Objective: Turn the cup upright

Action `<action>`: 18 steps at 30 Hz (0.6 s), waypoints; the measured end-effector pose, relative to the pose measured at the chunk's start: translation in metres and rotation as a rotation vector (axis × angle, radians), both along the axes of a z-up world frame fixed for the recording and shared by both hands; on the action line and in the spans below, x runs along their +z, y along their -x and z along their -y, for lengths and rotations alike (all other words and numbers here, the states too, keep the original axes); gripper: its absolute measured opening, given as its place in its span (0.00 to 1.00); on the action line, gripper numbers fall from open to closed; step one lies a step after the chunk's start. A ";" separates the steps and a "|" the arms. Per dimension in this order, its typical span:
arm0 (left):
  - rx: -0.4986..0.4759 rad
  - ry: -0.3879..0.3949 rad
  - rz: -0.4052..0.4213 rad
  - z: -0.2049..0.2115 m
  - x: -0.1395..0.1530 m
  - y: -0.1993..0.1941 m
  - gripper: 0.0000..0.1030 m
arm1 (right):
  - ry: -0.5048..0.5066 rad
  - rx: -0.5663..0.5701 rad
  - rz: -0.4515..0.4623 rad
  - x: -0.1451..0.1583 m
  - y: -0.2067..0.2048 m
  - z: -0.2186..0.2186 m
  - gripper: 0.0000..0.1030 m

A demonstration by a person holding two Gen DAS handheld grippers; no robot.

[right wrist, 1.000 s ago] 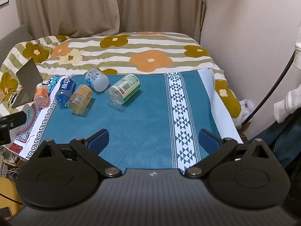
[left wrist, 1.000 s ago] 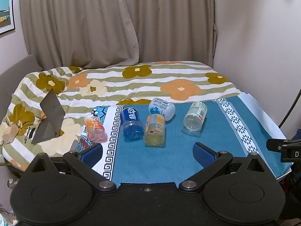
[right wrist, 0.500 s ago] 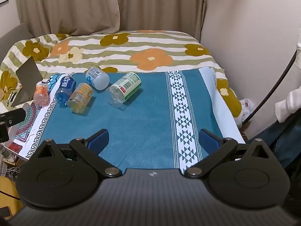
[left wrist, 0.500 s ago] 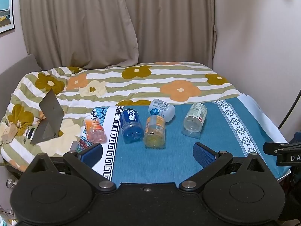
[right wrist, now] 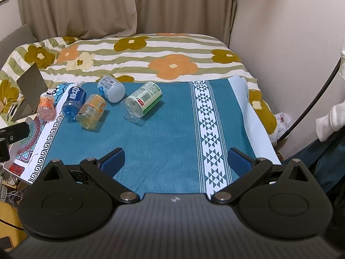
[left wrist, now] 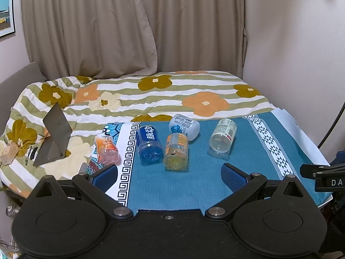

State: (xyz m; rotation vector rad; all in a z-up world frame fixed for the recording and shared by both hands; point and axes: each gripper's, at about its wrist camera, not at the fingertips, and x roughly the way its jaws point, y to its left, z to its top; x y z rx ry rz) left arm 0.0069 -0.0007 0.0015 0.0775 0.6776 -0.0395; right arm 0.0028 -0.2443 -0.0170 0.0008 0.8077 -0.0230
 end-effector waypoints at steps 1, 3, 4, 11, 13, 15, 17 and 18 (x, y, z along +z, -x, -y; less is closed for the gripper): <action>0.000 0.000 0.000 0.000 0.000 0.000 1.00 | 0.000 -0.001 0.000 0.000 0.000 0.000 1.00; 0.000 0.001 0.000 0.000 -0.001 0.000 1.00 | 0.000 0.001 -0.001 0.000 0.000 -0.001 1.00; 0.000 0.000 0.000 0.000 -0.001 0.000 1.00 | 0.000 0.001 -0.003 0.000 -0.002 -0.001 1.00; -0.001 0.000 -0.003 0.000 -0.001 -0.002 1.00 | 0.001 0.001 -0.005 0.000 -0.002 -0.002 1.00; -0.002 0.002 -0.003 0.000 -0.001 -0.002 1.00 | 0.002 0.000 -0.005 -0.001 -0.002 -0.002 1.00; -0.003 0.002 -0.005 -0.001 -0.001 -0.004 1.00 | 0.002 -0.001 -0.006 0.000 -0.003 -0.002 1.00; -0.003 0.003 -0.006 -0.001 -0.002 -0.005 1.00 | 0.002 0.001 -0.006 0.000 -0.003 -0.002 1.00; -0.003 0.003 -0.007 -0.001 -0.002 -0.006 1.00 | 0.002 0.001 -0.007 -0.001 -0.003 -0.002 1.00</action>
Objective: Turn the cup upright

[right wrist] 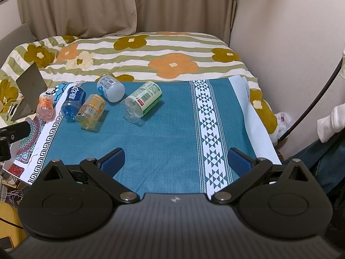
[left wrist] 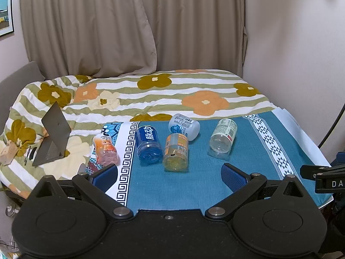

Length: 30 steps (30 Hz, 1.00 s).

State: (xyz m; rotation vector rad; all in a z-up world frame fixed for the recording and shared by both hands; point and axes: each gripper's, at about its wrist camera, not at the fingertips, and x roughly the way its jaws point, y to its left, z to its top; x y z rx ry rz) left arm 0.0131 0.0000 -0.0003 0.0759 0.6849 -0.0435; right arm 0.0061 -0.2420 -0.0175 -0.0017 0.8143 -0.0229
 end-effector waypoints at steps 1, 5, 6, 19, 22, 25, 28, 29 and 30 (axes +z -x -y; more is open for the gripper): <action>0.000 0.000 0.001 0.000 0.000 0.001 1.00 | -0.001 0.000 -0.001 0.000 0.000 0.000 1.00; -0.001 0.001 -0.001 0.000 -0.001 0.000 1.00 | -0.002 0.001 -0.003 0.000 -0.001 0.001 1.00; 0.000 0.001 -0.001 0.000 -0.001 0.000 1.00 | -0.002 0.002 -0.004 0.000 -0.001 0.001 1.00; 0.003 0.001 -0.006 0.000 -0.003 -0.005 1.00 | 0.000 0.006 -0.007 -0.001 -0.003 0.000 1.00; 0.003 0.002 -0.005 -0.001 -0.003 -0.004 1.00 | 0.000 0.006 -0.009 -0.001 -0.004 0.000 1.00; 0.003 0.002 -0.005 -0.001 -0.002 -0.005 1.00 | 0.001 0.006 -0.008 -0.001 -0.004 0.000 1.00; 0.002 0.005 -0.001 -0.004 -0.001 -0.006 1.00 | 0.002 0.006 -0.009 -0.001 -0.004 0.000 1.00; 0.002 0.005 0.000 -0.004 -0.001 -0.005 1.00 | 0.002 0.005 -0.008 -0.001 -0.004 0.000 1.00; 0.002 0.006 0.000 -0.005 -0.001 -0.006 1.00 | 0.003 0.005 -0.007 -0.001 -0.004 0.000 1.00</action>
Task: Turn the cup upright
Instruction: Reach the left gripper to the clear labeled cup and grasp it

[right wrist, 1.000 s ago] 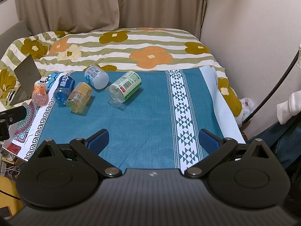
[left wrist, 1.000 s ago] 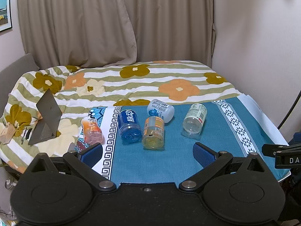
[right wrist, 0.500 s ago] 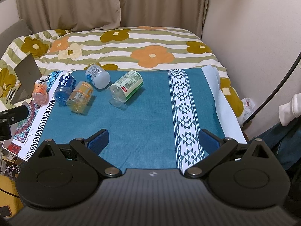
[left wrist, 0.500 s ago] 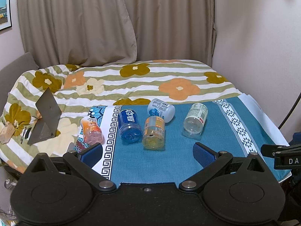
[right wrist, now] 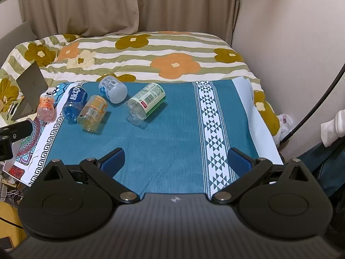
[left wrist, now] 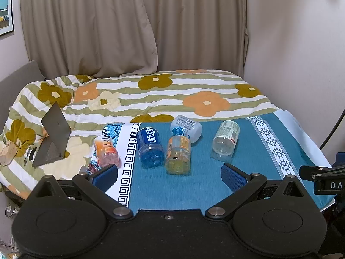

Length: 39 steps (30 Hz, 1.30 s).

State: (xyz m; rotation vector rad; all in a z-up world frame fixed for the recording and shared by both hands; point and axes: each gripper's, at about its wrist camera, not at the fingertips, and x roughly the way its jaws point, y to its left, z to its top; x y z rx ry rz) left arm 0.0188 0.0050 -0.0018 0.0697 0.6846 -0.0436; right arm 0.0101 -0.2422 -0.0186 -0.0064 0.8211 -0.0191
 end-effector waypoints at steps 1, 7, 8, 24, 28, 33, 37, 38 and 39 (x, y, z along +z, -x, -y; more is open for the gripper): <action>-0.001 0.001 -0.001 0.000 0.000 0.000 1.00 | 0.000 0.000 0.001 0.000 0.000 0.000 1.00; -0.025 -0.008 -0.010 0.008 0.009 -0.012 1.00 | -0.012 -0.005 -0.009 0.007 -0.006 -0.002 1.00; -0.032 -0.011 -0.007 0.012 0.011 -0.015 1.00 | -0.016 -0.006 -0.011 0.008 -0.007 0.000 1.00; -0.271 -0.082 -0.097 0.108 0.001 -0.129 1.00 | -0.076 0.059 -0.008 -0.006 -0.058 0.066 1.00; -0.305 -0.101 -0.151 0.131 -0.020 -0.164 1.00 | -0.077 0.088 -0.002 -0.019 -0.077 0.084 1.00; -0.338 -0.156 -0.216 0.152 -0.049 -0.204 1.00 | -0.080 0.136 -0.032 -0.035 -0.100 0.099 1.00; -0.362 -0.203 -0.276 0.163 -0.073 -0.226 0.96 | -0.086 0.145 -0.044 -0.049 -0.116 0.108 1.00; -0.370 -0.214 -0.290 0.164 -0.079 -0.230 0.93 | -0.096 0.148 -0.050 -0.053 -0.120 0.110 1.00; -0.377 -0.222 -0.306 0.166 -0.085 -0.234 0.92 | -0.105 0.148 -0.054 -0.057 -0.124 0.112 1.00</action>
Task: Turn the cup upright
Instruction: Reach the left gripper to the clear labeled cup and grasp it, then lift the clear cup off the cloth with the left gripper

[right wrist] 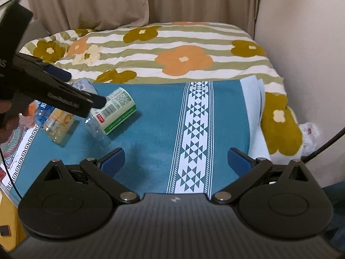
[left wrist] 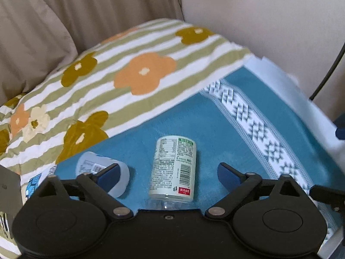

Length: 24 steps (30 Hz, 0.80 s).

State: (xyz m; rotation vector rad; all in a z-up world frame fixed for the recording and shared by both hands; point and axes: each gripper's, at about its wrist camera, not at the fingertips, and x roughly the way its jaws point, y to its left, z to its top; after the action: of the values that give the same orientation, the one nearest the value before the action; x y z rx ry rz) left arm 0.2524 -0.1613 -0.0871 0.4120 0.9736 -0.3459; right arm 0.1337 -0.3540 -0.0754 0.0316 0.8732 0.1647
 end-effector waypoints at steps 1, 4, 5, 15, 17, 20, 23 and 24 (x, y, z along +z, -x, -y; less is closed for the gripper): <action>-0.005 -0.008 -0.014 0.002 -0.006 -0.003 0.92 | -0.009 0.002 -0.007 -0.004 -0.004 0.002 1.00; -0.014 -0.032 -0.049 0.005 -0.022 -0.011 0.88 | -0.021 0.014 -0.026 -0.014 -0.013 0.004 1.00; -0.015 -0.038 -0.058 0.006 -0.026 -0.013 0.85 | -0.025 0.021 -0.029 -0.017 -0.016 0.003 1.00; -0.019 -0.057 -0.117 0.013 -0.051 -0.027 0.76 | -0.044 0.061 -0.065 -0.038 -0.039 -0.002 1.00; -0.017 -0.064 -0.121 0.014 -0.053 -0.028 0.71 | -0.053 0.065 -0.071 -0.040 -0.041 -0.003 1.00; -0.022 -0.081 -0.121 0.015 -0.056 -0.028 0.66 | -0.054 0.070 -0.075 -0.041 -0.044 -0.003 1.00; -0.021 -0.086 -0.123 0.016 -0.055 -0.027 0.66 | -0.061 0.070 -0.076 -0.040 -0.045 -0.004 1.00; -0.021 -0.087 -0.123 0.016 -0.055 -0.027 0.65 | -0.064 0.071 -0.077 -0.040 -0.046 -0.005 1.00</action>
State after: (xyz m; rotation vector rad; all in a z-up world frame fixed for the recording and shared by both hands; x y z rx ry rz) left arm 0.2791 -0.1770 -0.1422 0.4852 1.1079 -0.3521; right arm 0.1800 -0.3493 -0.1151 0.0674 0.9459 0.2589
